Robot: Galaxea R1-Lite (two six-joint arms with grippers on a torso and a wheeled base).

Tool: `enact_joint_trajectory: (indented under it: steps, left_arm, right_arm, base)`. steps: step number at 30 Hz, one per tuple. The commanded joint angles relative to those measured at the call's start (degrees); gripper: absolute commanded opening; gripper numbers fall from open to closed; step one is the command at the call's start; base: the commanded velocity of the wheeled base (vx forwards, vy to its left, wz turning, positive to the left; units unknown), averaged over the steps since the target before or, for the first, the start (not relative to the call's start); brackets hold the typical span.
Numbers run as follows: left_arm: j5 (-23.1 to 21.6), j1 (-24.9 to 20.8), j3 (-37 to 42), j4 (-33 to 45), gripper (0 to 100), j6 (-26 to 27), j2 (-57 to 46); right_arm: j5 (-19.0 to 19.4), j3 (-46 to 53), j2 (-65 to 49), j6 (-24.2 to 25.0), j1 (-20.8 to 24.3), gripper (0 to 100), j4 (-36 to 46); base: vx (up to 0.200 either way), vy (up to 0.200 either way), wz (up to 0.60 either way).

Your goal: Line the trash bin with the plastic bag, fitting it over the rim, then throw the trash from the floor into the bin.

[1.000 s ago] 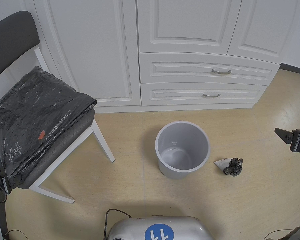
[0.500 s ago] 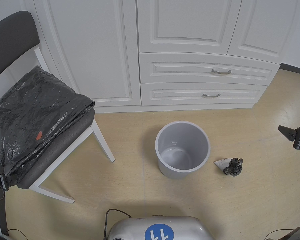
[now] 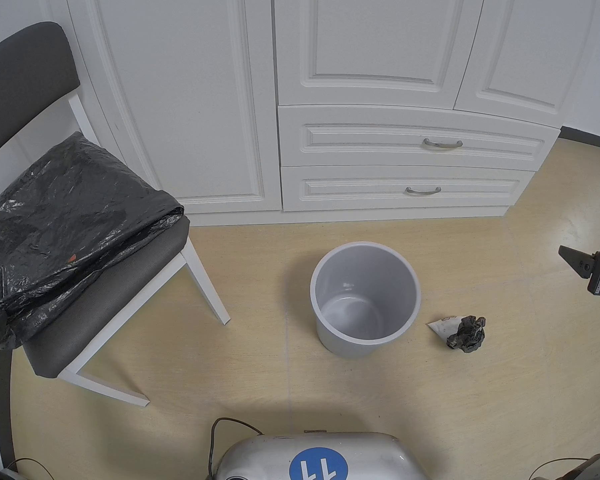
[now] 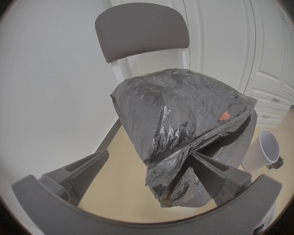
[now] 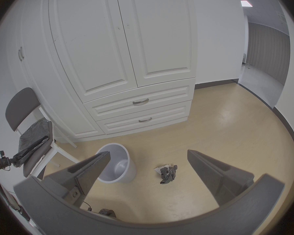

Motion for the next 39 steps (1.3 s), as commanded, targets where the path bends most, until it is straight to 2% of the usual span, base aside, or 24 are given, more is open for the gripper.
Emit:
enact_joint_trajectory:
  steps: [1,8,16,21,23,25,26,29,39]
  left_arm:
    - [-0.2,0.1,4.4,-2.4,100,0.0,0.8]
    - [-0.3,-0.1,7.0,-3.0,100,4.1,5.4]
    - [-0.4,0.3,10.4,-12.1,100,4.0,12.2]
    - [-0.4,0.3,9.9,-14.4,100,0.0,13.7]
    - [-0.6,0.2,9.8,-17.6,100,-4.6,13.9]
    - [-0.9,0.2,9.8,-18.2,100,-5.3,14.1]
    - [-4.6,0.4,10.0,-22.1,100,-8.2,15.3]
    - [-7.0,1.8,10.5,-25.2,100,-10.8,15.1]
    - [-9.3,3.8,11.0,-26.6,100,-12.4,9.0]
  right_arm:
    - [0.1,0.0,-0.3,-0.1,0.0,100,-0.1]
    - [0.1,0.0,-0.8,-0.1,0.0,100,-0.1]
    - [0.1,0.0,-0.8,-0.1,0.0,100,-0.1]
    - [0.1,0.0,-0.9,-0.1,0.0,100,-0.1]
    - [0.1,0.0,-1.0,-0.1,0.0,100,-0.1]
    - [0.1,0.0,-1.0,-0.1,0.0,100,-0.1]
    - [0.1,0.1,-0.9,-0.1,0.0,100,-0.1]
    - [0.1,0.2,-1.0,-0.2,0.0,100,-0.1]
    - [0.2,0.4,-0.7,-0.4,0.1,100,-0.1]
  base:
    - [0.000,0.000,0.00]
    - [0.000,0.000,0.00]
    - [0.000,0.000,0.00]
    - [0.000,0.000,0.00]
    - [0.000,0.000,0.00]
    - [0.000,0.000,0.00]
    - [0.000,0.000,0.00]
    - [0.000,0.000,0.00]
    - [0.000,0.000,0.00]
